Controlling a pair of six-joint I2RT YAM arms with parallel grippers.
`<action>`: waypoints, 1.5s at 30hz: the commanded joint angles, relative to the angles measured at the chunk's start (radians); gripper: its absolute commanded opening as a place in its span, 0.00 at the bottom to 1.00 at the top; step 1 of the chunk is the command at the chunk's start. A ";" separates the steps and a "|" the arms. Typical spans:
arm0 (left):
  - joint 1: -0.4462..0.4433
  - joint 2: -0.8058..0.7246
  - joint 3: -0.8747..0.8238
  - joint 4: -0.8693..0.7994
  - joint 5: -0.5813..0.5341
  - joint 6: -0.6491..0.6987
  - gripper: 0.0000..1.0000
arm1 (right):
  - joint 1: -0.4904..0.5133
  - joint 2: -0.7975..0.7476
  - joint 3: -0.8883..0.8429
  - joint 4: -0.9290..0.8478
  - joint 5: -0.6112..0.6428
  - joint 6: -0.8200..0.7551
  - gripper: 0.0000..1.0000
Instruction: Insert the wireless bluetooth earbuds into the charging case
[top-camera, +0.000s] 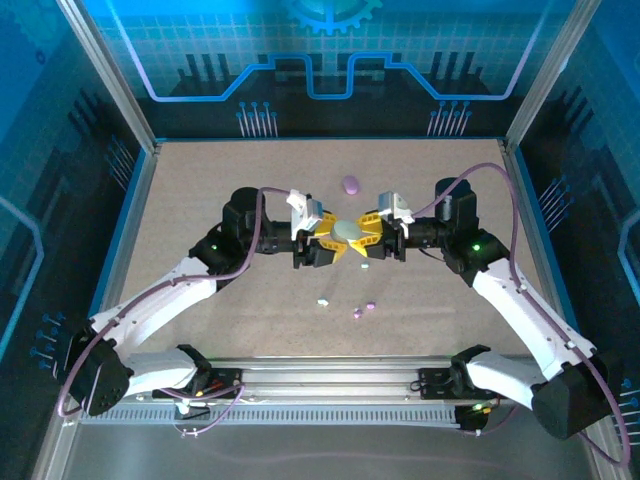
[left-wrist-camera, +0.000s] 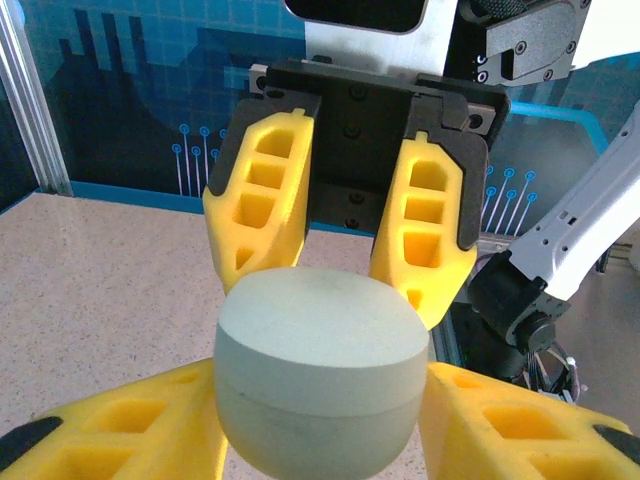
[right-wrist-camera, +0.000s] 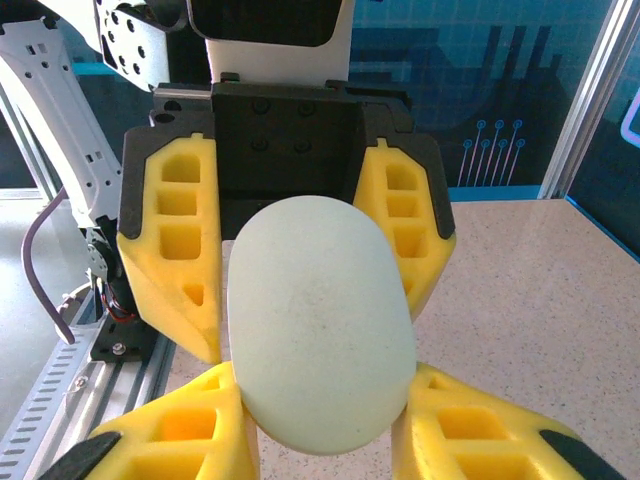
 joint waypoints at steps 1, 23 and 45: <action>-0.011 0.009 0.022 0.008 0.039 0.020 0.53 | -0.009 0.006 0.010 0.029 -0.020 0.012 0.29; -0.019 0.019 0.021 0.055 0.039 -0.026 0.49 | 0.016 -0.001 0.000 0.004 0.014 -0.059 0.29; -0.018 0.016 0.044 -0.101 0.025 0.099 0.34 | -0.032 0.003 0.022 0.037 -0.014 0.095 0.44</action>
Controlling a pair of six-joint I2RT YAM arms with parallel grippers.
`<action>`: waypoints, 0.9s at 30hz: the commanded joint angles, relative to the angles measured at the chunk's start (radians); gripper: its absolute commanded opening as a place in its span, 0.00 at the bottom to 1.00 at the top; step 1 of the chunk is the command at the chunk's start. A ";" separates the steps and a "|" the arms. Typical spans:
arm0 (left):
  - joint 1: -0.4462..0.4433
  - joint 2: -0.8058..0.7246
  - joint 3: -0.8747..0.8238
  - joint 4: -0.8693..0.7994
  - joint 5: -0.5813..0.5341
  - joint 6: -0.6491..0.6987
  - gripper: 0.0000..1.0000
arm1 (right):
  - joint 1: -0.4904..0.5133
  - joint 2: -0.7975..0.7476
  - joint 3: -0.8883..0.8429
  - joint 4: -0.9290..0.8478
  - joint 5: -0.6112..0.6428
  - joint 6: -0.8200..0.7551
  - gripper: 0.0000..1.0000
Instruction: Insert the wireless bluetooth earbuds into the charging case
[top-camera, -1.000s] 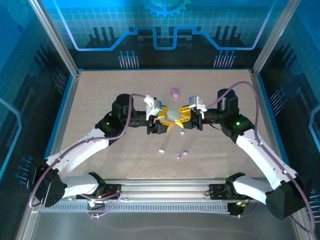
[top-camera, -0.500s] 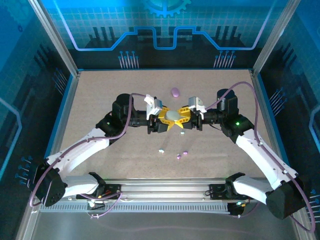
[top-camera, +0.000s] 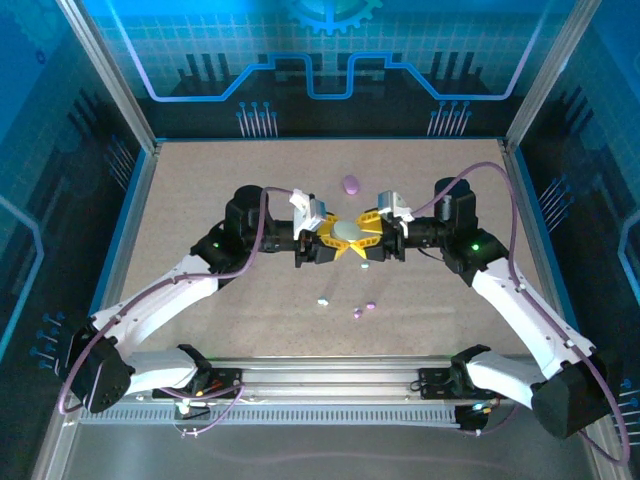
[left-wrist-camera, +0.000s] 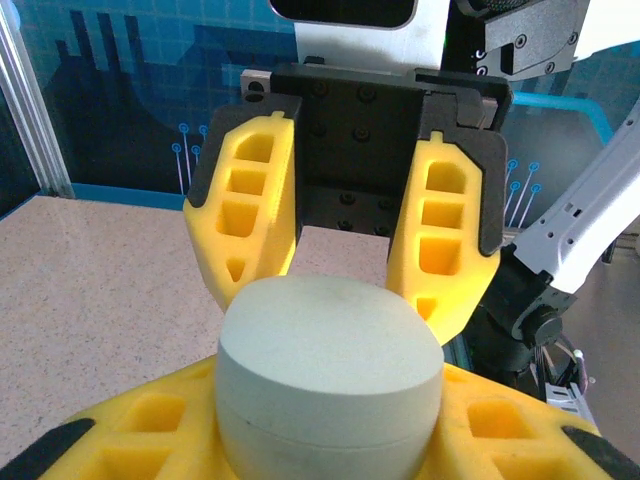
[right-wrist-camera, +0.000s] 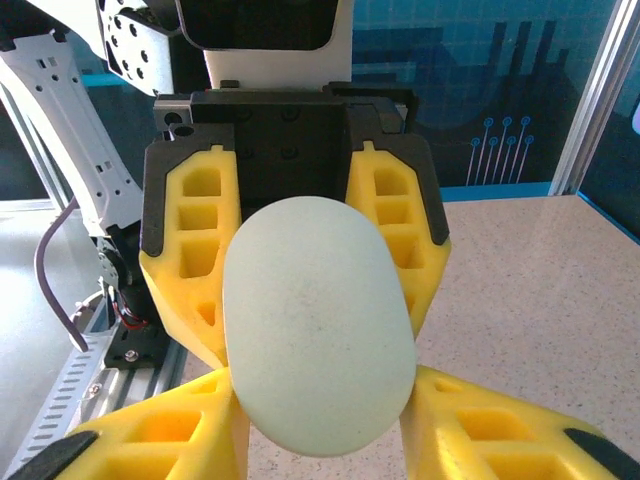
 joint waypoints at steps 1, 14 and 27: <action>-0.011 0.003 0.016 -0.064 0.034 0.052 0.34 | -0.032 -0.001 0.025 0.024 0.000 0.055 0.45; -0.012 0.003 0.008 -0.039 0.043 0.040 0.34 | -0.041 0.000 0.027 0.087 0.088 0.133 0.53; -0.011 0.002 -0.011 -0.002 0.046 0.008 0.34 | -0.034 0.000 0.019 0.137 0.121 0.155 0.54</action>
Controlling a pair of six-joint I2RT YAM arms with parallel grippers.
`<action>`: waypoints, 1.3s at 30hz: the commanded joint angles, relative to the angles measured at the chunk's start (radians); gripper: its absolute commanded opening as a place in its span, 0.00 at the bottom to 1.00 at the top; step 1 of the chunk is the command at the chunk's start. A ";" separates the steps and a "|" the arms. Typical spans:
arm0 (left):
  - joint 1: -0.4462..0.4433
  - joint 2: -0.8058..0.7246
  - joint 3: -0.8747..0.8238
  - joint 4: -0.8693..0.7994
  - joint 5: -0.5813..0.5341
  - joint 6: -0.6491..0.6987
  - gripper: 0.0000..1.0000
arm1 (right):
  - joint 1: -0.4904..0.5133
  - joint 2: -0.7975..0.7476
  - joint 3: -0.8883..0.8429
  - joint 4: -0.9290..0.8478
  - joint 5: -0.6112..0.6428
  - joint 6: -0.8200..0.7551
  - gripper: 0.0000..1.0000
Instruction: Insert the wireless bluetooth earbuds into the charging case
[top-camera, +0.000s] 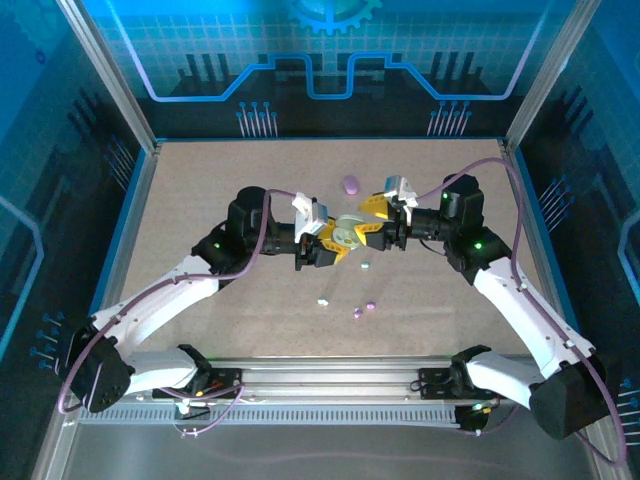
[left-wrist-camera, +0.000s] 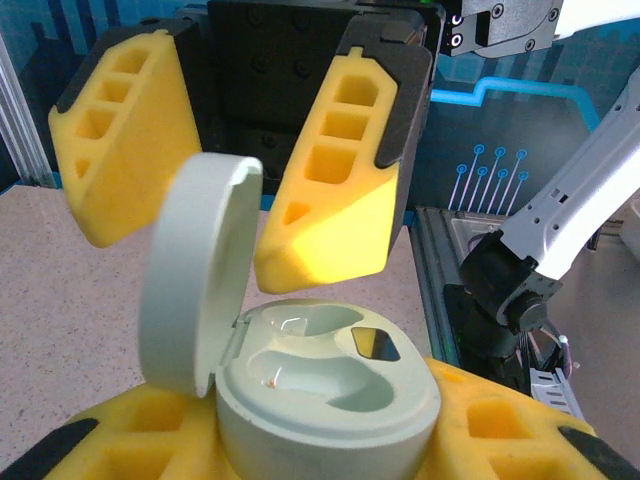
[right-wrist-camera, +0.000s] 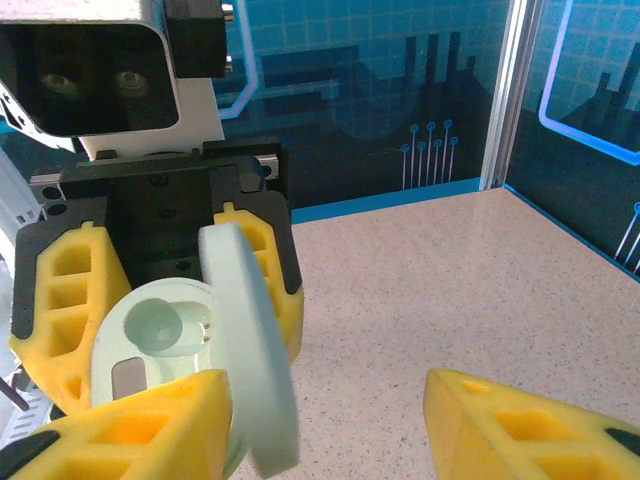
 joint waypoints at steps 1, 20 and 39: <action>-0.003 0.001 -0.011 0.027 0.031 -0.001 0.34 | -0.004 0.001 0.020 0.035 0.016 0.019 0.54; -0.001 0.013 -0.106 0.292 -0.058 -0.145 0.34 | 0.006 -0.024 0.134 -0.160 0.127 0.066 0.60; 0.006 -0.020 -0.164 0.387 -0.213 -0.152 0.33 | -0.085 -0.162 0.142 -0.315 0.727 0.481 0.50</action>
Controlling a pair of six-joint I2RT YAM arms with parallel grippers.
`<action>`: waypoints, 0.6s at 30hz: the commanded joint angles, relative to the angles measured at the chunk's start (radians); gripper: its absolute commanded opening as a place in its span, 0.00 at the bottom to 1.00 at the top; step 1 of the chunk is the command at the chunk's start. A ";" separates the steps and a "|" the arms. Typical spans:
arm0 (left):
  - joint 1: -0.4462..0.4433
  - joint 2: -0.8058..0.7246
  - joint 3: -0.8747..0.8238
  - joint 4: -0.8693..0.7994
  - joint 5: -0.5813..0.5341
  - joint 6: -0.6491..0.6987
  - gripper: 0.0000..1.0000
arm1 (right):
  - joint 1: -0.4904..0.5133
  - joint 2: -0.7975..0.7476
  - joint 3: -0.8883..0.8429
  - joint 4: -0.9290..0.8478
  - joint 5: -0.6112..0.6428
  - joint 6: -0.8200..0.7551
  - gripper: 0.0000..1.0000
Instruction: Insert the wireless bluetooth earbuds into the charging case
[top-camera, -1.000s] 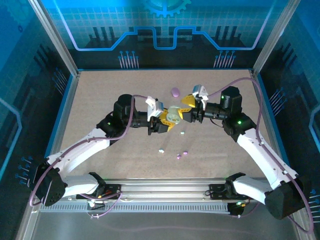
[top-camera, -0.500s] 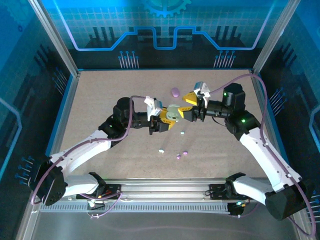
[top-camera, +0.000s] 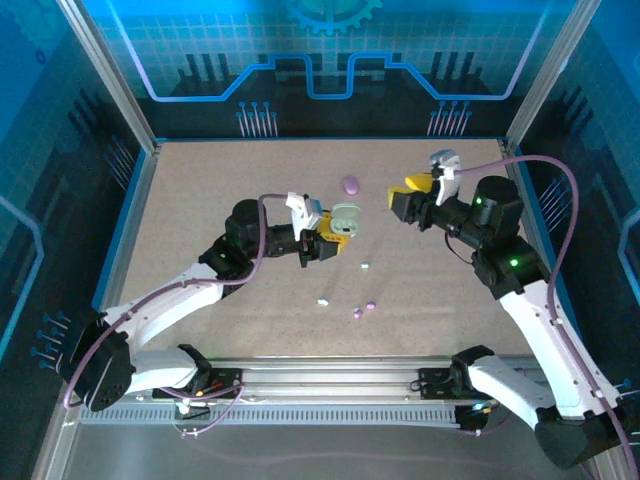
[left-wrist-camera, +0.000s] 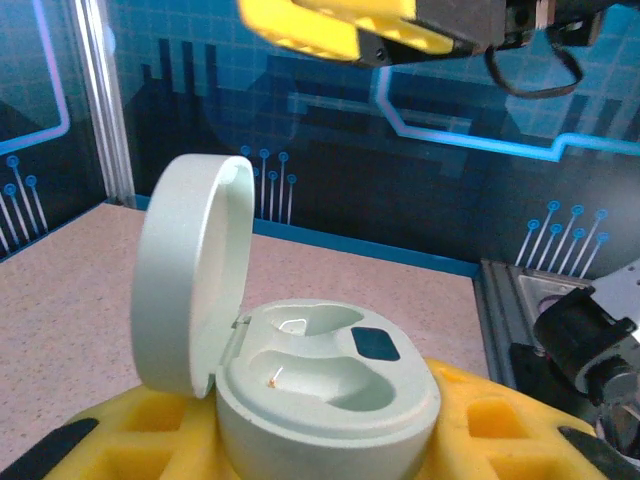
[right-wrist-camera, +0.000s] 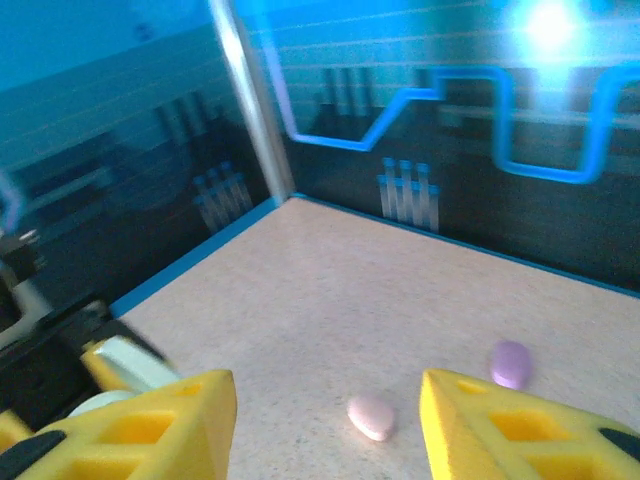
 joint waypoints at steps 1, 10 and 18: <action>0.008 -0.032 -0.016 0.065 -0.051 -0.003 0.33 | -0.058 0.020 0.016 -0.123 0.159 0.172 0.49; 0.008 -0.078 -0.025 0.060 -0.086 0.014 0.33 | -0.142 0.377 0.021 -0.297 -0.095 0.197 0.47; 0.008 -0.102 -0.025 0.049 -0.095 0.013 0.33 | -0.010 0.808 0.233 -0.450 -0.088 0.044 0.46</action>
